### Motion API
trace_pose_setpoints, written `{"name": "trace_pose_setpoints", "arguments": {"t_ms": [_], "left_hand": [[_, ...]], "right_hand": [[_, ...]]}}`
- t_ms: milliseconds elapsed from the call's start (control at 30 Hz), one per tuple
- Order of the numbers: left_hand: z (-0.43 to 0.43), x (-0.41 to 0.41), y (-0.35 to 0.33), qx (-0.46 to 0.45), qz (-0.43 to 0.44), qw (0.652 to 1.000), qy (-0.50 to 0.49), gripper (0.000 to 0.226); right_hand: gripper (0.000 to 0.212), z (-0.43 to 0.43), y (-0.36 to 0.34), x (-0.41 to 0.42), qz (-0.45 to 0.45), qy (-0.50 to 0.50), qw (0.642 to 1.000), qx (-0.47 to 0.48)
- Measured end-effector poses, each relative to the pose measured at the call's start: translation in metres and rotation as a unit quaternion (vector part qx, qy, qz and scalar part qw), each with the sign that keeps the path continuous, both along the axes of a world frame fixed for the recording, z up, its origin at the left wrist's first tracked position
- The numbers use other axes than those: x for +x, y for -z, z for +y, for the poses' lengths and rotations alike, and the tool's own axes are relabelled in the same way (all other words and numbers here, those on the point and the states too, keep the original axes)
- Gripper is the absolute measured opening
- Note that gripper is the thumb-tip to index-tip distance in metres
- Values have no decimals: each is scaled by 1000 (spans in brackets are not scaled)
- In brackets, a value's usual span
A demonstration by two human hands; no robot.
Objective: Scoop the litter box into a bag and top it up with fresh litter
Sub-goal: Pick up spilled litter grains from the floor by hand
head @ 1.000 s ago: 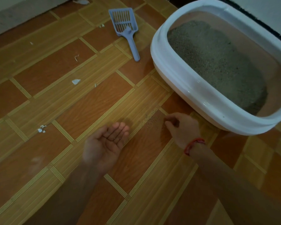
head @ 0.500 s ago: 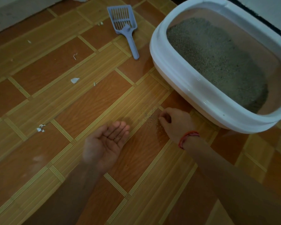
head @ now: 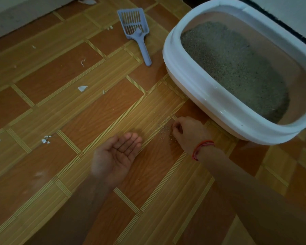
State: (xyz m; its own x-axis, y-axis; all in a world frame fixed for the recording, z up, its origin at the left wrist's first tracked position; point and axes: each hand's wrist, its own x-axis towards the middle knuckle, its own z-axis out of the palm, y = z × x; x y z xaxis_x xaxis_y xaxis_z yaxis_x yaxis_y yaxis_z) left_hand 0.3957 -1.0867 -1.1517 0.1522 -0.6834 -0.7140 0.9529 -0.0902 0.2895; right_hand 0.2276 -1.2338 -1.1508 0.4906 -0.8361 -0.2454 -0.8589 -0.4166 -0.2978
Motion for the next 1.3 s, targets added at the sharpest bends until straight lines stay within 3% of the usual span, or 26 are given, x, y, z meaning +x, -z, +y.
{"name": "trace_pose_setpoints", "arguments": {"t_ms": [667, 1100, 1300], "left_hand": [[-1, -1, -3, 10, 6, 1000, -4, 47], [1, 0, -1, 7, 13, 1000, -5, 47], [0, -1, -1, 8, 7, 1000, -2, 43]], "right_hand": [[9, 3, 3, 1, -64, -12, 998, 14], [17, 8, 0, 11, -1, -26, 999, 23], [11, 32, -14, 20, -115, -27, 993, 20]]}}
